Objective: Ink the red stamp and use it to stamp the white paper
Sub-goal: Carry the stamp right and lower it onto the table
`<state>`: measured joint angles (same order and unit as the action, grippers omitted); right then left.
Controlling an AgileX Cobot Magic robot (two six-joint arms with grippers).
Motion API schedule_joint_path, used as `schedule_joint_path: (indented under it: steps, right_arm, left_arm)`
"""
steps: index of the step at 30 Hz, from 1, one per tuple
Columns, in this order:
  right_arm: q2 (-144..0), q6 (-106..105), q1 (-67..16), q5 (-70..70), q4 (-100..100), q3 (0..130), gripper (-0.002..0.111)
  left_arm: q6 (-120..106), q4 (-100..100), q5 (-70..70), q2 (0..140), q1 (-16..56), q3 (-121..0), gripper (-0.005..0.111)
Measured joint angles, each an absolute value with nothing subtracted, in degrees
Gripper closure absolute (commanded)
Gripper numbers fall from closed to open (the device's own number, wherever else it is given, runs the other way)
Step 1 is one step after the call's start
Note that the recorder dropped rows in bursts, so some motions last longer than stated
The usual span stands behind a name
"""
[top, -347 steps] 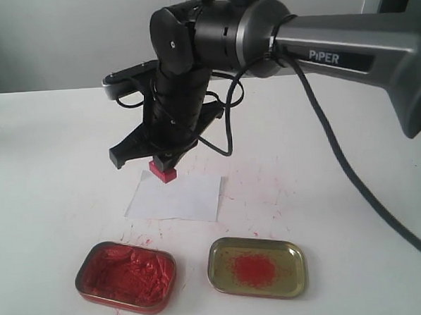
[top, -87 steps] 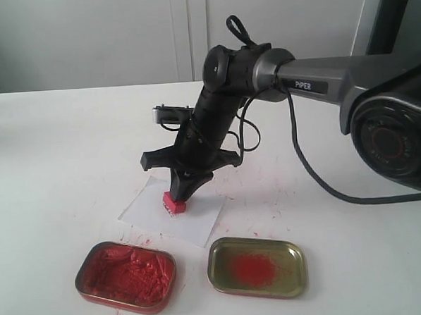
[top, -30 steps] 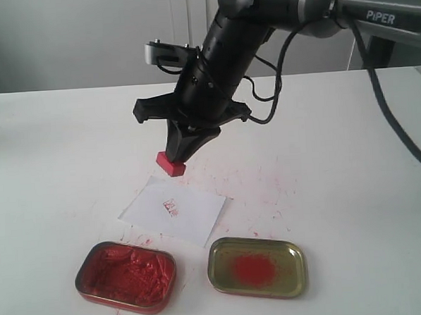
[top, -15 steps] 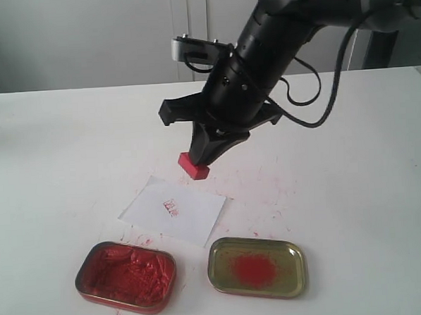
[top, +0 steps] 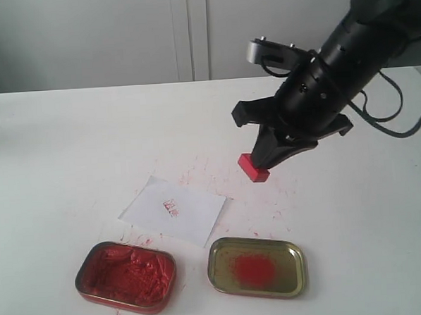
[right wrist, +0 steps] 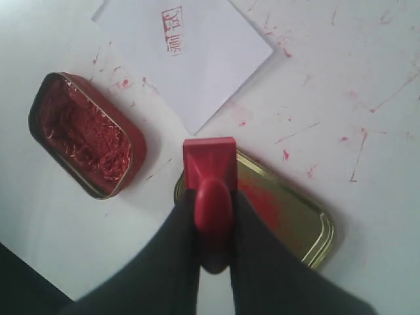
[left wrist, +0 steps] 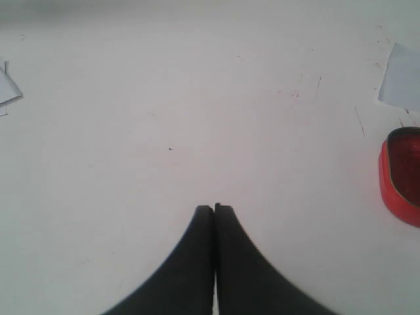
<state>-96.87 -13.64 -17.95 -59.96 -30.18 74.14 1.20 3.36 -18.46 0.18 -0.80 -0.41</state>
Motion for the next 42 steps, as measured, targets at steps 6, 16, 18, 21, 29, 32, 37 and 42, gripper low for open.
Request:
schedule_joint_path:
  steps: [6, 16, 18, 21, 29, 32, 37, 42]
  right_arm:
    - [-96.62, -25.31, -10.58, -55.42, -40.4, 66.11, 0.108]
    - [-102.36, -44.52, -3.75, -53.2, -56.61, 60.8, 0.108]
    - [-104.01, -47.27, -3.63, -53.2, -58.91, 60.8, 0.108]
    - [-106.61, -51.51, -3.63, -53.2, -62.55, 60.8, 0.108]
    - [-113.64, -60.81, -3.63, -53.02, -72.74, 60.8, 0.108]
    - [-115.96, -62.66, -3.63, -52.79, -75.21, 60.8, 0.108]
    - [-118.85, -64.36, -3.63, -52.23, -78.77, 60.8, 0.108]
    - [-119.82, -64.72, -3.63, -51.08, -80.59, 60.71, 0.107]
  left_arm:
    - [1.2, 3.36, -18.46, 0.18, -0.8, -0.41, 0.107]
    - [1.2, 3.36, -18.46, 0.18, -0.8, -0.41, 0.107]
    - [1.2, 3.36, -18.46, 0.18, -0.8, -0.41, 0.107]
    - [1.2, 3.36, -18.46, 0.18, -0.8, -0.41, 0.107]
    - [1.2, 3.36, -18.46, 0.18, -0.8, -0.41, 0.107]
    - [1.2, 3.36, -18.46, 0.18, -0.8, -0.41, 0.107]
    - [1.2, 3.36, -18.46, 0.18, -0.8, -0.41, 0.107]
    - [1.2, 3.36, -18.46, 0.18, -0.8, -0.41, 0.107]
